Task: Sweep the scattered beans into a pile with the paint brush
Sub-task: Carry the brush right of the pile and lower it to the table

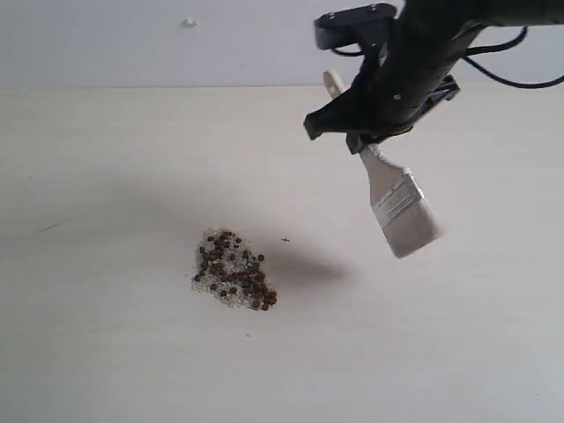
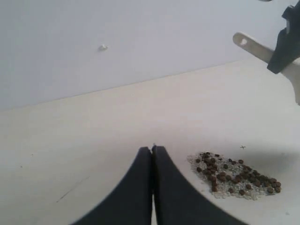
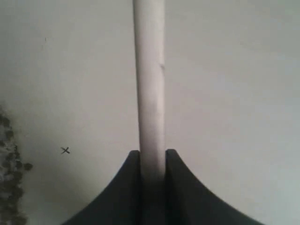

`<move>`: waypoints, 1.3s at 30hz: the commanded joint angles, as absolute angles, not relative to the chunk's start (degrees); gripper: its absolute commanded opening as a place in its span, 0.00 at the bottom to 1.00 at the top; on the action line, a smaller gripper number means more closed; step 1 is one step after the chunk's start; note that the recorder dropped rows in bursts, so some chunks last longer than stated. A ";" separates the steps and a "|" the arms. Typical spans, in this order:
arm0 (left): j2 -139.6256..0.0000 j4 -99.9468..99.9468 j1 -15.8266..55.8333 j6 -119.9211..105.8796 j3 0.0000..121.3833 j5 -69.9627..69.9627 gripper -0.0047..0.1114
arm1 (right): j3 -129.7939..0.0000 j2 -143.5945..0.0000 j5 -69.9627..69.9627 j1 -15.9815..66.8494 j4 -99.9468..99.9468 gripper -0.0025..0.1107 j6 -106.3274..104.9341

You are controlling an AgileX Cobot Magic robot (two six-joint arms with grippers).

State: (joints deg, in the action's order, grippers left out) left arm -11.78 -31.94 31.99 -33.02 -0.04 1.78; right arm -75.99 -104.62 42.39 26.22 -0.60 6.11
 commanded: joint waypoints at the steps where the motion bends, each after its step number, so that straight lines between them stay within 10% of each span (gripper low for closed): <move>1: -11.50 -31.72 31.91 -32.75 0.00 1.83 0.04 | -76.24 -103.98 39.80 18.80 17.28 0.02 -2.84; 26: -11.50 -31.72 31.91 -32.75 0.00 1.83 0.04 | -48.82 -105.45 34.98 15.09 84.91 0.02 -57.82; 39: -11.50 -31.72 31.91 -32.75 0.00 1.83 0.04 | -48.28 -109.51 36.50 11.86 77.07 0.02 -53.64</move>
State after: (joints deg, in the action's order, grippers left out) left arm -11.78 -31.94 31.99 -33.02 -0.04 1.78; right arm -48.54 -107.98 38.41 12.21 79.22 -56.18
